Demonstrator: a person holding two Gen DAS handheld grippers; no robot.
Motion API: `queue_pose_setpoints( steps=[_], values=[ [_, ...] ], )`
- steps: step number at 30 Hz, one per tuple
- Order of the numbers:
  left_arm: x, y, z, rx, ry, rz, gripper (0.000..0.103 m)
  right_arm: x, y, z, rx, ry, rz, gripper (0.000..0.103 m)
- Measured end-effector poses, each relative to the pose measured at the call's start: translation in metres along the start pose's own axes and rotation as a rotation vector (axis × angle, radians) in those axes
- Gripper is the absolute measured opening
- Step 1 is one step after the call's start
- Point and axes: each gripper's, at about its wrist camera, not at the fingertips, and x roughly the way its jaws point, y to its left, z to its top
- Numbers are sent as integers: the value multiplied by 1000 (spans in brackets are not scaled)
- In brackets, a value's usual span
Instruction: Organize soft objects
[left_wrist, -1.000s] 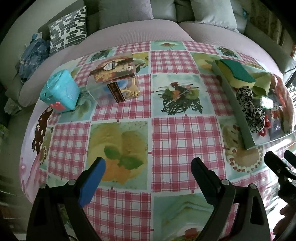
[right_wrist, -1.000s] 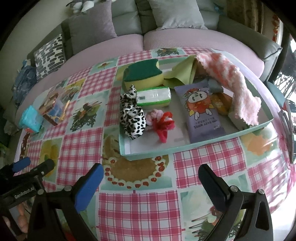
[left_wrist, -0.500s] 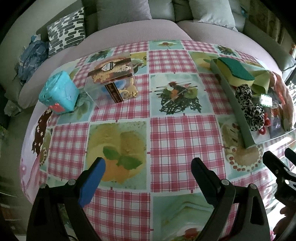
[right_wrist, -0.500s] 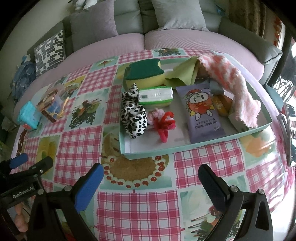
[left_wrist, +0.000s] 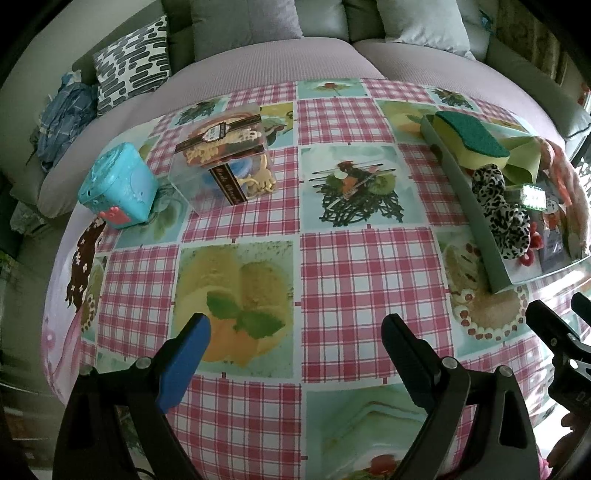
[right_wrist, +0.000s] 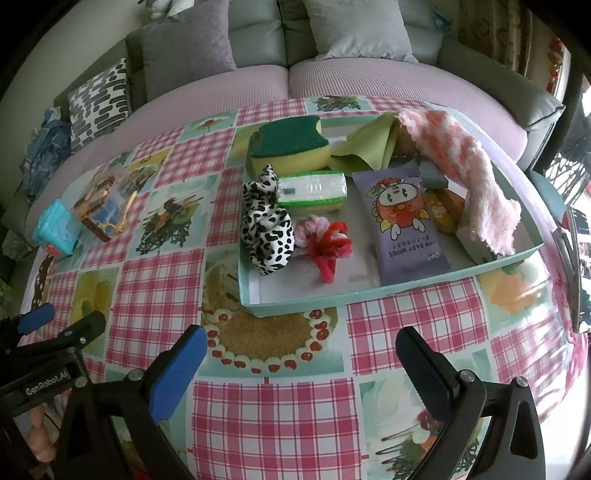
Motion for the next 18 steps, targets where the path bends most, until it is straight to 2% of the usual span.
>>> queue_pose_setpoints(
  steps=[18],
  values=[
    [-2, 2, 0, 3, -16, 2, 94, 1, -1, -1, 0, 0, -1, 103]
  ],
)
